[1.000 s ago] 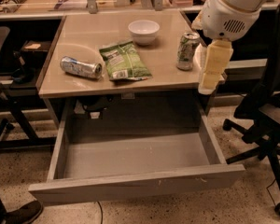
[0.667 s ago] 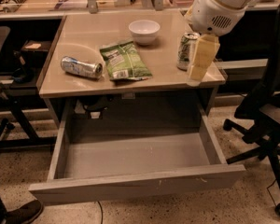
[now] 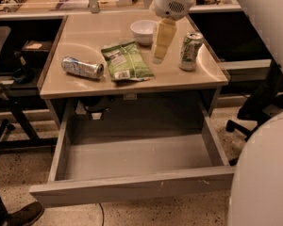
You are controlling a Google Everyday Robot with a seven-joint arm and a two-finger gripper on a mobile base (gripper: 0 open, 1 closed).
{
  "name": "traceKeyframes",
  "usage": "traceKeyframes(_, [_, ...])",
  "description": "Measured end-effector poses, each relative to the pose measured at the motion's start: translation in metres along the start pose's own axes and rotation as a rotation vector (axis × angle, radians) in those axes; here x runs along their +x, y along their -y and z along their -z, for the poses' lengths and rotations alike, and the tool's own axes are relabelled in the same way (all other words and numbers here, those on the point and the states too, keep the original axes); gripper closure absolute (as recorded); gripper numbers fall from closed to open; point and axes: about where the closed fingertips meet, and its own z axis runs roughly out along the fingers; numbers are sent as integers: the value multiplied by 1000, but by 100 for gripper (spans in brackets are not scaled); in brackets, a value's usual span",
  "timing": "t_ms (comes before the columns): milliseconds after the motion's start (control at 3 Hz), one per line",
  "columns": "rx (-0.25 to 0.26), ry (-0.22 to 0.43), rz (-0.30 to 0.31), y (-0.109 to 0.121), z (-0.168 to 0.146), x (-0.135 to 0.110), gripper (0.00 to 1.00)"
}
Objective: Place green jalapeno chip bag into top drawer
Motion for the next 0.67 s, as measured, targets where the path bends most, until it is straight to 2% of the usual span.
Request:
traceKeyframes(333, [6, 5, 2, 2, 1, -2, 0])
traceKeyframes(667, [-7, 56, 16, 7, -22, -13, 0])
